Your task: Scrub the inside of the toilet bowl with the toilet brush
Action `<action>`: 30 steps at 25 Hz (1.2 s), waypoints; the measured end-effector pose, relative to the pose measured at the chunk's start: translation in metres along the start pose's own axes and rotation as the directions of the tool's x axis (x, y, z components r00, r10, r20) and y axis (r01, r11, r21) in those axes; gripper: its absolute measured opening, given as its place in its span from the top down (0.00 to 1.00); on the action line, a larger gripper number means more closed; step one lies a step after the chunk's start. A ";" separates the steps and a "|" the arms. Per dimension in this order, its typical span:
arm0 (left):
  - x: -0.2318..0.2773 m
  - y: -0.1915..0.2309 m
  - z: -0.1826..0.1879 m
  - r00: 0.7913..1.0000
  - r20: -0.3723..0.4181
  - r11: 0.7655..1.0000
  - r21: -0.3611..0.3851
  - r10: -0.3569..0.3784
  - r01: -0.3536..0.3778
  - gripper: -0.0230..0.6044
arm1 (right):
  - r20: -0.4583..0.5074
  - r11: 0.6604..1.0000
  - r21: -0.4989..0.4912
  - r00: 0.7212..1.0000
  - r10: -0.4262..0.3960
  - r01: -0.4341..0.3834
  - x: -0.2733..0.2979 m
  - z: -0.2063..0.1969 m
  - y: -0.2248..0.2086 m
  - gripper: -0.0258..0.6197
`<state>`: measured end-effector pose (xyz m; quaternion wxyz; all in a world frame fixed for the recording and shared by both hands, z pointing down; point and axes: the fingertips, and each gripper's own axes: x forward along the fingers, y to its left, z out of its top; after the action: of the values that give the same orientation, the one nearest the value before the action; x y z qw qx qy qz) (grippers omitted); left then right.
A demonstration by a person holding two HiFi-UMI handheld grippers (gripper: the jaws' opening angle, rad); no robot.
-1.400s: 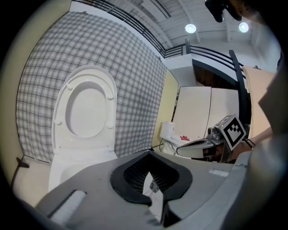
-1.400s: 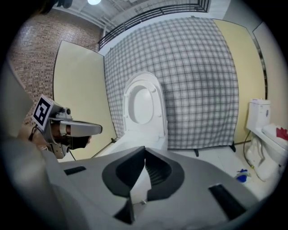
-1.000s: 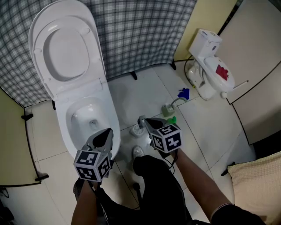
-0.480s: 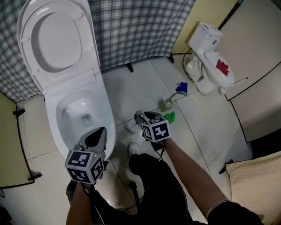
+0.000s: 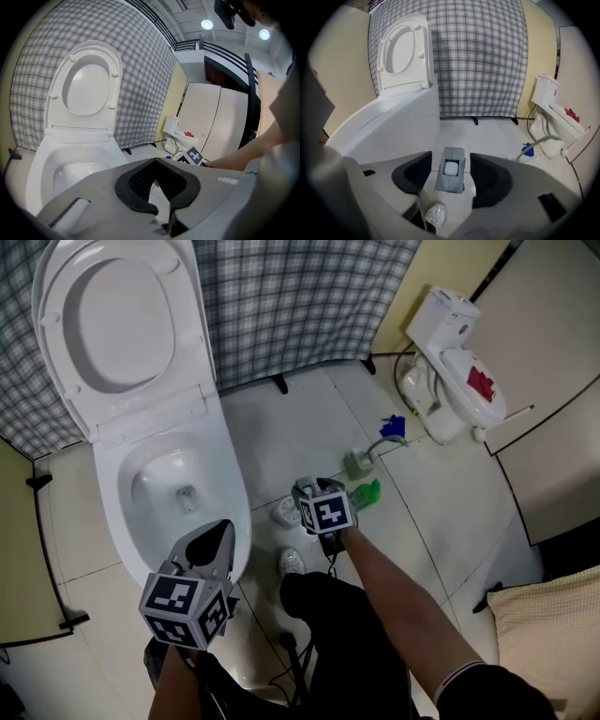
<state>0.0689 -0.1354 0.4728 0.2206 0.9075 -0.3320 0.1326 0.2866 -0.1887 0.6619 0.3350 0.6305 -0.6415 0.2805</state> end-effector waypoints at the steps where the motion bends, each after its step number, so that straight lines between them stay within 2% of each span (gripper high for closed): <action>1: 0.000 -0.001 0.000 1.000 -0.002 1.000 -0.004 -0.004 0.004 0.95 | -0.008 1.000 -0.007 1.000 -0.011 0.011 0.004 -0.002 -0.002 0.54; 6: 0.003 -0.001 -0.004 1.000 -0.001 1.000 -0.011 -0.005 0.005 0.95 | -0.036 0.999 -0.016 0.999 -0.037 0.036 0.021 -0.014 -0.004 0.54; 12: 0.007 -0.001 -0.005 1.000 -0.001 1.000 -0.023 -0.010 0.010 0.95 | -0.026 0.998 -0.017 0.998 -0.055 0.054 0.032 -0.015 -0.004 0.54; 17: 0.008 -0.002 -0.008 1.000 -0.010 1.000 -0.024 -0.012 0.012 0.95 | 0.009 1.000 -0.013 1.000 -0.023 0.023 0.035 -0.006 0.007 0.54; 19: 0.008 -0.002 -0.009 1.000 -0.011 1.000 -0.025 -0.011 0.011 0.95 | 0.007 1.000 -0.006 1.000 -0.023 0.023 0.038 -0.008 0.009 0.60; 23: 0.007 0.000 -0.010 1.000 -0.017 1.000 -0.031 -0.004 0.004 0.95 | -0.029 0.999 -0.022 0.999 -0.031 0.030 0.039 -0.020 0.005 0.64; 30: 0.006 0.001 -0.010 1.000 -0.014 1.000 -0.031 -0.004 0.004 0.95 | -0.061 0.997 -0.081 0.998 -0.017 0.012 0.039 -0.028 0.002 0.64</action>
<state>0.0715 -0.1342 0.4845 0.2375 0.9036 -0.3306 0.1335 0.2873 -0.1906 0.7099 0.3817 0.6123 -0.6371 0.2713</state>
